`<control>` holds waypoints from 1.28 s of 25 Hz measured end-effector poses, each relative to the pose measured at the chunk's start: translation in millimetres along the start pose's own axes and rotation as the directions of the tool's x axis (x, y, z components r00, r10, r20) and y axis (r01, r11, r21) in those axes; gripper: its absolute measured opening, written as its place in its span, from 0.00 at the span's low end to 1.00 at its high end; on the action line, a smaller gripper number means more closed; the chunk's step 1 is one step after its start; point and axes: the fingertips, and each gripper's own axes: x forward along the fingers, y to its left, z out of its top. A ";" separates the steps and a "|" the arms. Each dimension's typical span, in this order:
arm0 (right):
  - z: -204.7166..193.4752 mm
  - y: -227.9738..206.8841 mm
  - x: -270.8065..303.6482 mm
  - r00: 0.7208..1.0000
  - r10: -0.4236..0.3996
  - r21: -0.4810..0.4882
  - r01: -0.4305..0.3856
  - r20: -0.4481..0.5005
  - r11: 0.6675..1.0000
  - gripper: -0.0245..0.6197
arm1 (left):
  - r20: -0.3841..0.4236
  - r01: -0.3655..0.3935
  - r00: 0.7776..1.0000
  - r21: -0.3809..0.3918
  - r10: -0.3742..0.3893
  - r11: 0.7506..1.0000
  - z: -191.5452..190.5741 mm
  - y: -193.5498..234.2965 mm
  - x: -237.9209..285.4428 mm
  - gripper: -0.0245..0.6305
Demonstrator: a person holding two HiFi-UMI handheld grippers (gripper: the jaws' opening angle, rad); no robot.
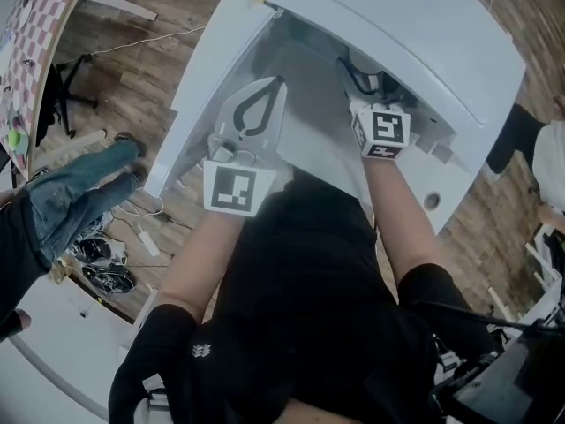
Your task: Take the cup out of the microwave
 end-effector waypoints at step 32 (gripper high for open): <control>27.1 28.3 -125.3 1.000 0.016 0.021 -0.016 0.009 1.000 0.62 | 0.091 -0.003 0.996 0.013 0.002 1.000 56.7 -34.2 -72.2 0.05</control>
